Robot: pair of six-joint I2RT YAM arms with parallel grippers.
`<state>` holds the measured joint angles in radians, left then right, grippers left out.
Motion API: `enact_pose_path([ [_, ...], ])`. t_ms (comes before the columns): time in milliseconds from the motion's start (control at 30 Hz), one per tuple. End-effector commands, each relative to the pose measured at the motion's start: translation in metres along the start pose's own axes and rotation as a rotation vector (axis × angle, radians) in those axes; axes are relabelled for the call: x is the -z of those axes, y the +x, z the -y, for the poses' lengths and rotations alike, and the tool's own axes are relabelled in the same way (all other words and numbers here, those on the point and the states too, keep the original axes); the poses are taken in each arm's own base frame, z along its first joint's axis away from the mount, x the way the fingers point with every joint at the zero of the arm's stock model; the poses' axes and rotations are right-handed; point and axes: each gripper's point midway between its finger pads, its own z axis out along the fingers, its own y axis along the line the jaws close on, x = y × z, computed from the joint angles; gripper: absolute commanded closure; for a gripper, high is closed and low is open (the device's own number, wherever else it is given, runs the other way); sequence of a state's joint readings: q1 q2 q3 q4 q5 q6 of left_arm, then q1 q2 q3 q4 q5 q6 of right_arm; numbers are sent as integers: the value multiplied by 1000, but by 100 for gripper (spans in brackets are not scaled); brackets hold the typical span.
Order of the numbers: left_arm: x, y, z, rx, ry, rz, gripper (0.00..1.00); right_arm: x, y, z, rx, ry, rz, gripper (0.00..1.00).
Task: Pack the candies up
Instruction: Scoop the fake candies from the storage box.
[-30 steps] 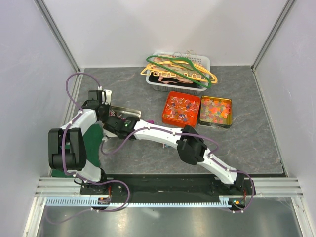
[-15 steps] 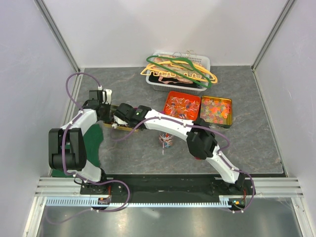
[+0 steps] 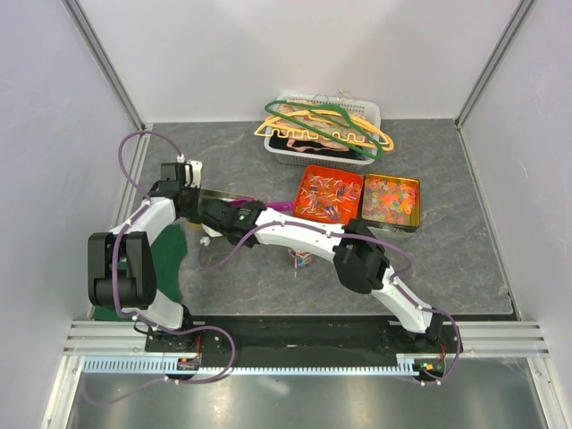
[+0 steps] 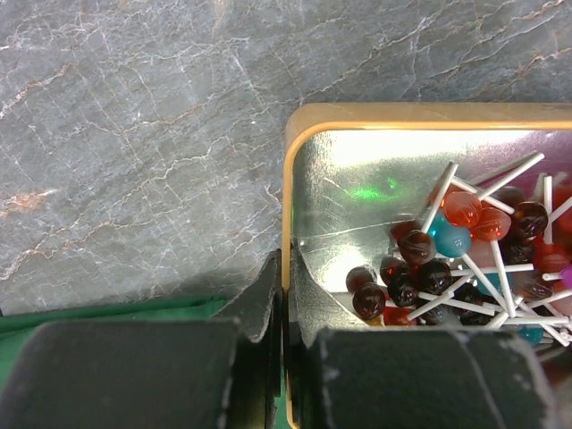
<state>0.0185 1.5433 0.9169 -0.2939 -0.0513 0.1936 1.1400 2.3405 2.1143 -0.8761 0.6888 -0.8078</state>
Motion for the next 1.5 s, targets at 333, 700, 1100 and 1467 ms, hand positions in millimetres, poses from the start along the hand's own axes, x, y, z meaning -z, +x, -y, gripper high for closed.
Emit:
enact_pose_path([
  [333, 13, -37, 51, 38, 366, 157, 98, 38, 25, 73, 46, 276, -40, 100],
  [700, 3, -28, 59, 43, 416, 108, 98, 76, 40, 103, 93, 339, -36, 100],
  [1100, 9, -29, 68, 51, 491, 119, 98, 69, 51, 78, 316, 286, -101, 100],
  [1467, 4, -33, 25, 77, 231, 119, 98, 51, 34, 63, 413, 275, -146, 100],
])
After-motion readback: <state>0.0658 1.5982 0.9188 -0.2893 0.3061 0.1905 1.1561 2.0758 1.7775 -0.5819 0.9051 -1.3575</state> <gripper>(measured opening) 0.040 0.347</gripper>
